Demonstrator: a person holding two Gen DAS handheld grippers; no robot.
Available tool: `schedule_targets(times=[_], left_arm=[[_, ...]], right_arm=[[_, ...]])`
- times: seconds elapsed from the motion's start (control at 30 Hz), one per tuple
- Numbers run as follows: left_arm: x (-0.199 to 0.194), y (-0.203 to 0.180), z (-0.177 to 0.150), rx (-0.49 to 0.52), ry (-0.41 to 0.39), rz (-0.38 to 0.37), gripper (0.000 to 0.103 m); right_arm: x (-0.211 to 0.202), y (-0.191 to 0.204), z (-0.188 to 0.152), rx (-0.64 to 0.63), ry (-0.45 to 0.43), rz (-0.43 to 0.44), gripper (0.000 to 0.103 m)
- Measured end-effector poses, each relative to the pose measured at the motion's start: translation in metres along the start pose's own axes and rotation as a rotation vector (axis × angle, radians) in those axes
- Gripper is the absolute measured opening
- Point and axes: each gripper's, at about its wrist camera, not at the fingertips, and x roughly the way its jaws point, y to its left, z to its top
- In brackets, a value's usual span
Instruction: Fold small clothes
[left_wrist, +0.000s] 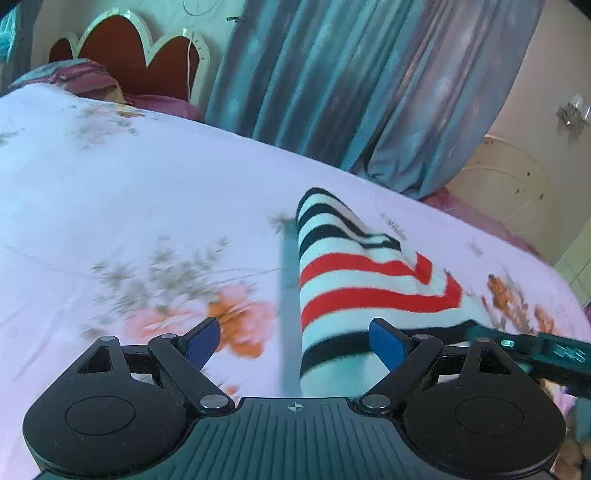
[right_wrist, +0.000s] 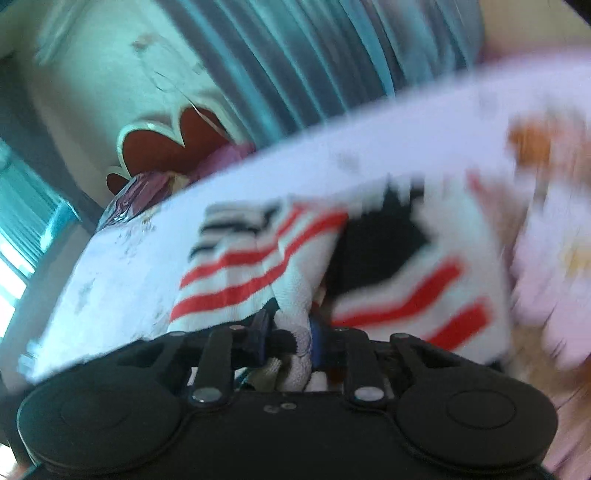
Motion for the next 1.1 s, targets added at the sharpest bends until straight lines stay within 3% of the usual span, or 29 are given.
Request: schedule_targets(times=[0.2,0.27,0.33,0.43,0.5,0.57,0.63,0.67,0.77,0.97,1.1], left_arm=[[0.025,-0.051,-0.004,0.107,-0.01,-0.095,0.087],[0.029,-0.062,-0.009,0.125,0.008,-0.109,0.087],[0.036,-0.071,-0.015,0.143,0.026,-0.113,0.087],[0.046,-0.076,-0.022,0.158,0.072,-0.111,0.087],[0.047,-0.078,-0.023,0.158,0.083,-0.108,0.087],[0.048,-0.078,-0.023,0.182,0.087,-0.114,0.087],[0.048,-0.079,-0.022,0.193,0.094,-0.12,0.087],[0.051,-0.077,-0.02,0.193,0.096,-0.122,0.087],[0.051,-0.077,-0.02,0.199,0.094,-0.121,0.087],[0.052,-0.077,-0.018,0.212,0.092,-0.121,0.087],[0.05,-0.079,-0.015,0.221,0.087,-0.113,0.087]], right_arm=[[-0.045,-0.011,0.009,-0.165,-0.108,-0.143,0.019],[-0.048,-0.026,0.004,-0.15,-0.093,-0.177,0.019],[-0.046,-0.035,-0.006,-0.168,-0.09,-0.251,0.008],[-0.036,-0.059,-0.023,-0.095,-0.028,-0.301,0.001],[-0.036,-0.071,-0.027,-0.033,-0.001,-0.294,0.003],[-0.043,-0.08,-0.023,0.048,-0.016,-0.265,0.017],[-0.052,-0.083,-0.018,0.094,-0.071,-0.258,0.052],[-0.056,-0.084,-0.012,0.119,-0.103,-0.239,0.057],[-0.045,-0.085,0.004,0.134,-0.093,-0.176,0.045],[0.008,-0.08,0.022,0.126,-0.004,-0.147,0.043],[0.017,-0.076,0.027,0.124,-0.008,-0.16,0.009]])
